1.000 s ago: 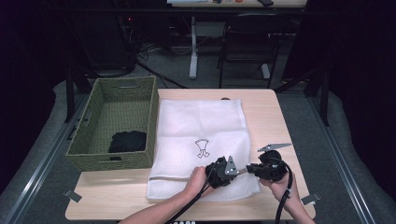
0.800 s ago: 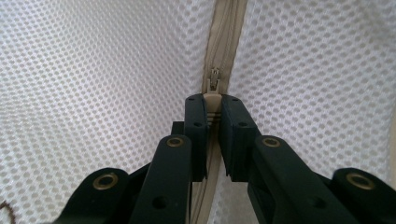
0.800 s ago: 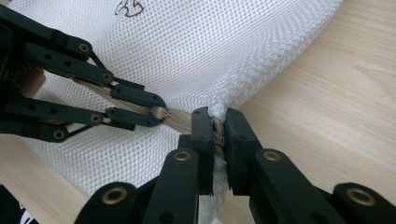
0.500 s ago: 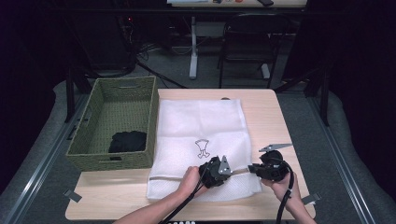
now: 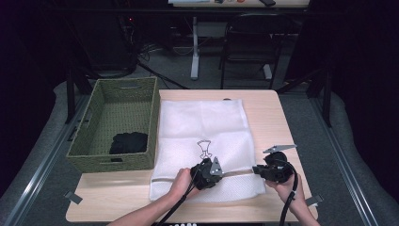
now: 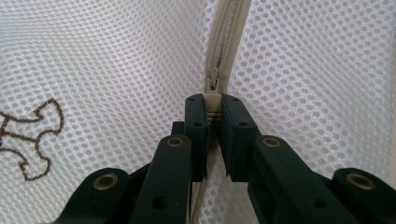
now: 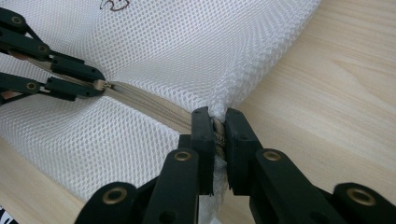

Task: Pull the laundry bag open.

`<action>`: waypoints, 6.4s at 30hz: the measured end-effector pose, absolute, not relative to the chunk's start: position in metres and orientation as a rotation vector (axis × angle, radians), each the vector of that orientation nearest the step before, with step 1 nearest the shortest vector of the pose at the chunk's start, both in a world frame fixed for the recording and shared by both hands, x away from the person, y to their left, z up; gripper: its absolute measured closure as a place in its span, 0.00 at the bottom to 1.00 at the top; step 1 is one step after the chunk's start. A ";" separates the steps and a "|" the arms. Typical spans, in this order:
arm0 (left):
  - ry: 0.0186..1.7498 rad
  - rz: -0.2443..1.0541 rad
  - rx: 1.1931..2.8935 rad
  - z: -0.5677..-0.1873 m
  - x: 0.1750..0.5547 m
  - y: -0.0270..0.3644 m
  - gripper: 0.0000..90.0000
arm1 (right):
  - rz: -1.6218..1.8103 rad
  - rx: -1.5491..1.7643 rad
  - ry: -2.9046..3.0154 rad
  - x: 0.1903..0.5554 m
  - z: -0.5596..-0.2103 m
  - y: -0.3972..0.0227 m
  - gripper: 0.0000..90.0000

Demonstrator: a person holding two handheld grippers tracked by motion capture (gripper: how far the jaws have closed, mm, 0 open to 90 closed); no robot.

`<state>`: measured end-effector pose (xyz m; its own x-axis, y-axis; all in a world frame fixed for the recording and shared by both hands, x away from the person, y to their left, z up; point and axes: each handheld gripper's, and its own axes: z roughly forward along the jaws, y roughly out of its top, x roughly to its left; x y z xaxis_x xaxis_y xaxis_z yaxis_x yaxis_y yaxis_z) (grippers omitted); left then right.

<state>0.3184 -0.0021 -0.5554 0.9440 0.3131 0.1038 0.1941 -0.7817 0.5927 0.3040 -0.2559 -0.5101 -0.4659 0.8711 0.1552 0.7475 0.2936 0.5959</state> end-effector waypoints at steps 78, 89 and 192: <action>0.560 0.307 2.585 -0.542 0.309 0.124 0.91 | 0.877 1.467 2.351 0.306 -0.512 -0.253 0.93; 0.610 0.312 2.568 -0.537 0.303 0.145 0.91 | 0.859 1.453 2.372 0.307 -0.515 -0.248 0.93; 0.930 0.124 2.444 -0.529 0.304 0.206 0.33 | 0.969 1.237 2.473 0.303 -0.505 -0.225 0.27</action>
